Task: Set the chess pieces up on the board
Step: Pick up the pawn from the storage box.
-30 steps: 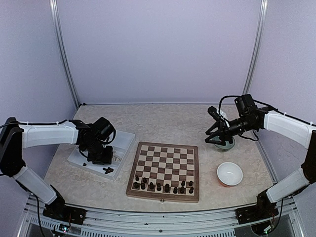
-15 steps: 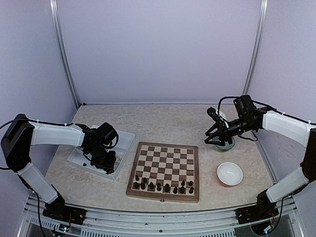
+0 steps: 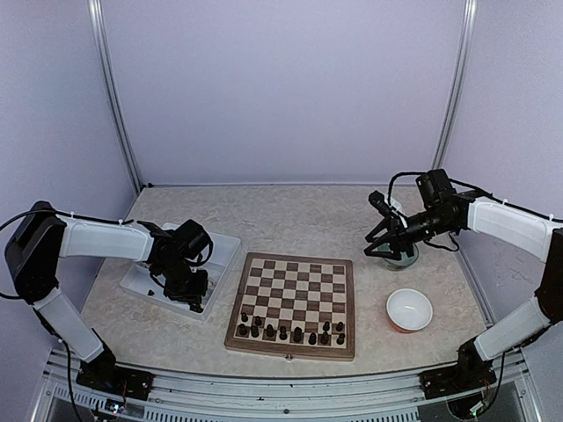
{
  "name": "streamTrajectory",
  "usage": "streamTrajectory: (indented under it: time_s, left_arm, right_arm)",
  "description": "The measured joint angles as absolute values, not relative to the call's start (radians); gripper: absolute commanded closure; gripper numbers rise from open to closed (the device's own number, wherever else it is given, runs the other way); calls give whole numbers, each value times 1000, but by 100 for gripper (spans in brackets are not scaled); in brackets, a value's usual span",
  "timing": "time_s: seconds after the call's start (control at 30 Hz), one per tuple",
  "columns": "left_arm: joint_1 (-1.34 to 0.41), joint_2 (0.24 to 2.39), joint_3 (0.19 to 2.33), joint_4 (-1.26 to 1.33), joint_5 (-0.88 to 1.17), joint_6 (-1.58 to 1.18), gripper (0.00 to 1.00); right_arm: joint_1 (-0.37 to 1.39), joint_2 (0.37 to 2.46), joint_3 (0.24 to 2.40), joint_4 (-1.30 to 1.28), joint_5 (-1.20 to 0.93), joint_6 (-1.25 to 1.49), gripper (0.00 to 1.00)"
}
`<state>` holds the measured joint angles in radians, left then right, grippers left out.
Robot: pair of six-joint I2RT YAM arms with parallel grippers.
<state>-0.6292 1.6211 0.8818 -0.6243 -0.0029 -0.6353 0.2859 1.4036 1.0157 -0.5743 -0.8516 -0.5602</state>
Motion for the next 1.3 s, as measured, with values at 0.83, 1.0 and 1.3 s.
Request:
streamTrajectory:
  time_s: [0.83, 1.0, 1.3]
  left_arm:
    - [-630, 1578, 851, -765, -24, -672, 68]
    - [-625, 1615, 879, -785, -18, -655, 86]
    - [-627, 1655, 939, -804, -28, -618, 96]
  right_arm:
    - [292, 1431, 1016, -574, -853, -560, 48]
    - [292, 1433, 1016, -575, -853, -560, 48]
    - [296, 1449, 1025, -585, -851, -560, 48]
